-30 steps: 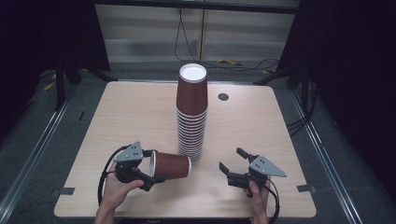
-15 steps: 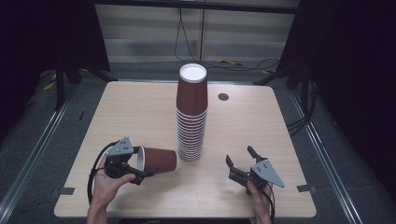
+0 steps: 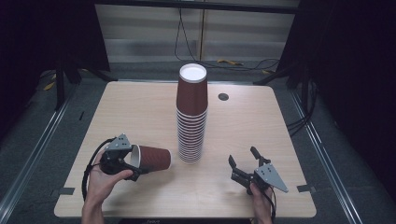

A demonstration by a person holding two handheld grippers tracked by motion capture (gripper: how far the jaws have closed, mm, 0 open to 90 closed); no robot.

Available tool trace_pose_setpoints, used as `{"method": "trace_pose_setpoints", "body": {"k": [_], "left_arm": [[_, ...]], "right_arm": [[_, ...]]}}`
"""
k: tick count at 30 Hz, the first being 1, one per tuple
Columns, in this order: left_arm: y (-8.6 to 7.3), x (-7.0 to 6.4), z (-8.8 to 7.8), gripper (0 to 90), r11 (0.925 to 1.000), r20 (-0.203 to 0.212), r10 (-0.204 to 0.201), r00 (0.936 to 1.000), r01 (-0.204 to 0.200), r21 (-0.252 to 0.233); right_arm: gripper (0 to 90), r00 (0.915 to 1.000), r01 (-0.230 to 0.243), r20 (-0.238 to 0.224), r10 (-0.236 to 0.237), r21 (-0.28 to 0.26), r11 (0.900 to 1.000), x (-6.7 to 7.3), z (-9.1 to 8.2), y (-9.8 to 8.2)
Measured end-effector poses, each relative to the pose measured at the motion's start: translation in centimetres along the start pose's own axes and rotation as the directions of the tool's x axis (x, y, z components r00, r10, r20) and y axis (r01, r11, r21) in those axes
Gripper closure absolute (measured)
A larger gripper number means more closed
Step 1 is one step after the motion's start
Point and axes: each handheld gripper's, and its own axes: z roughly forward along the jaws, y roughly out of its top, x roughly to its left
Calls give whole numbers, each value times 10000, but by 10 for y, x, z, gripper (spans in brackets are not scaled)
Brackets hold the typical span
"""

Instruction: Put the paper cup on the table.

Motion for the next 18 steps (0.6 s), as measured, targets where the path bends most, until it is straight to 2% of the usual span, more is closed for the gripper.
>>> {"method": "trace_pose_setpoints", "body": {"k": [4,7,10,11,12,13,16,18], "left_arm": [[6,4,-4,46,9998,-267,-91,9996,96,166],[9,7,-6,43,9993,-780,-7,9970,36,370],[12,11,-9,42,9993,-876,-36,9962,67,357],[14,13,-10,42,9985,-794,74,9968,-30,546],[15,13,-10,42,9984,-822,-23,9966,69,557],[17,15,-10,42,9973,-978,136,9951,-65,727],[23,19,-11,42,9936,-1350,203,9906,-50,1129],[26,22,-11,42,9908,-1271,250,9916,-77,1348]], "right_arm": [[130,10000,1,-20,-1,3,10000,0,0,0],[133,10000,0,-19,0,7,10000,0,0,0],[134,10000,14,5,-14,8,10000,0,0,0],[134,10000,-4,2,4,13,10000,0,0,0],[134,10000,-1,0,1,14,10000,0,0,0],[134,10000,-2,1,2,13,10000,0,0,0],[137,10000,-6,-3,6,13,10000,0,0,0],[141,10000,-17,-2,17,46,10000,0,0,0]]}}
